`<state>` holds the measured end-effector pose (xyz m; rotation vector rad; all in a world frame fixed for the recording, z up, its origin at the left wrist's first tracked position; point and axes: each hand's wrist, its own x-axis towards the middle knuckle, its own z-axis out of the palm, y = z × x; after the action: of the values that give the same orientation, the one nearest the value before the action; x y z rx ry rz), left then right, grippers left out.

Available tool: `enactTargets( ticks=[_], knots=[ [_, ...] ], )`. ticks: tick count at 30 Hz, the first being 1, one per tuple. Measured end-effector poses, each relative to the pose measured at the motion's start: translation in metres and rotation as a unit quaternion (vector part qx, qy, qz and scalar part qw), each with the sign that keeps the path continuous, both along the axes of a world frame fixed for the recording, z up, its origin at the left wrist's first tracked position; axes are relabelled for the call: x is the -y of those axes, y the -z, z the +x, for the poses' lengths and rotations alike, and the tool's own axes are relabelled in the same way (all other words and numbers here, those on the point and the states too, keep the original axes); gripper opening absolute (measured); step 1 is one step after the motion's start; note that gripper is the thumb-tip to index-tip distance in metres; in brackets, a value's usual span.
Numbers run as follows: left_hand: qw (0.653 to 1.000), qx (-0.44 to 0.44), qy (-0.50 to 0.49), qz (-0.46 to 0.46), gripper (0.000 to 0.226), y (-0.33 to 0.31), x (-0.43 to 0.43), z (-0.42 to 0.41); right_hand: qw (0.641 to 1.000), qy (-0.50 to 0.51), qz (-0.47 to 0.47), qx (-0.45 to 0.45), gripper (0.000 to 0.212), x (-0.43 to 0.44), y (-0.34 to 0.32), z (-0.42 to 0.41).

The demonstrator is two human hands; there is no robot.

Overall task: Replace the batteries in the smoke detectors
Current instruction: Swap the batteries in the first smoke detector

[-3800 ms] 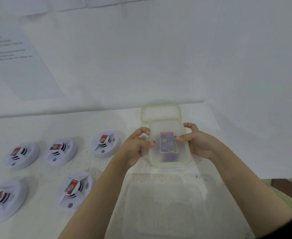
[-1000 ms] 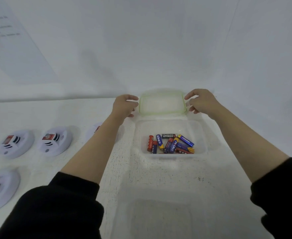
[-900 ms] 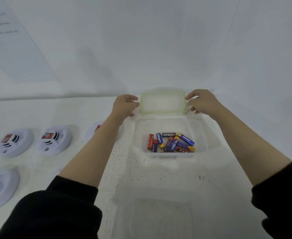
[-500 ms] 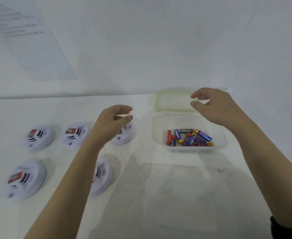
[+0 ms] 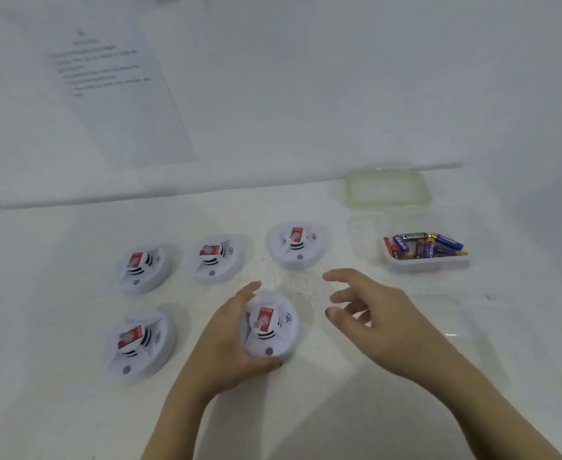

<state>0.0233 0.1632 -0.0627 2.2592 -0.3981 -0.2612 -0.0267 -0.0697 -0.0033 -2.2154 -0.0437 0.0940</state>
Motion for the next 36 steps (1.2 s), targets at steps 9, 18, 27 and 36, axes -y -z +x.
enactTargets(
  ticks=[9,18,27,36],
  knots=[
    [0.950,-0.024,0.078,-0.302,0.096,-0.031,-0.014,-0.019,0.929,0.071,0.348,-0.104,0.043,-0.061,0.016,-0.005],
    [0.956,0.047,0.106,-0.271,0.096,-0.041,-0.022,-0.009,0.810,-0.011,0.575,-0.117,0.064,-0.083,0.015,-0.003],
    [0.968,0.090,0.109,-0.206,0.097,-0.039,-0.038,0.005,0.898,0.021,0.437,-0.047,0.070,-0.078,0.014,0.003],
    [0.973,0.005,0.124,-0.194,0.110,-0.037,-0.037,0.017,0.934,0.018,0.353,-0.041,0.069,-0.071,0.006,0.010]
  ],
)
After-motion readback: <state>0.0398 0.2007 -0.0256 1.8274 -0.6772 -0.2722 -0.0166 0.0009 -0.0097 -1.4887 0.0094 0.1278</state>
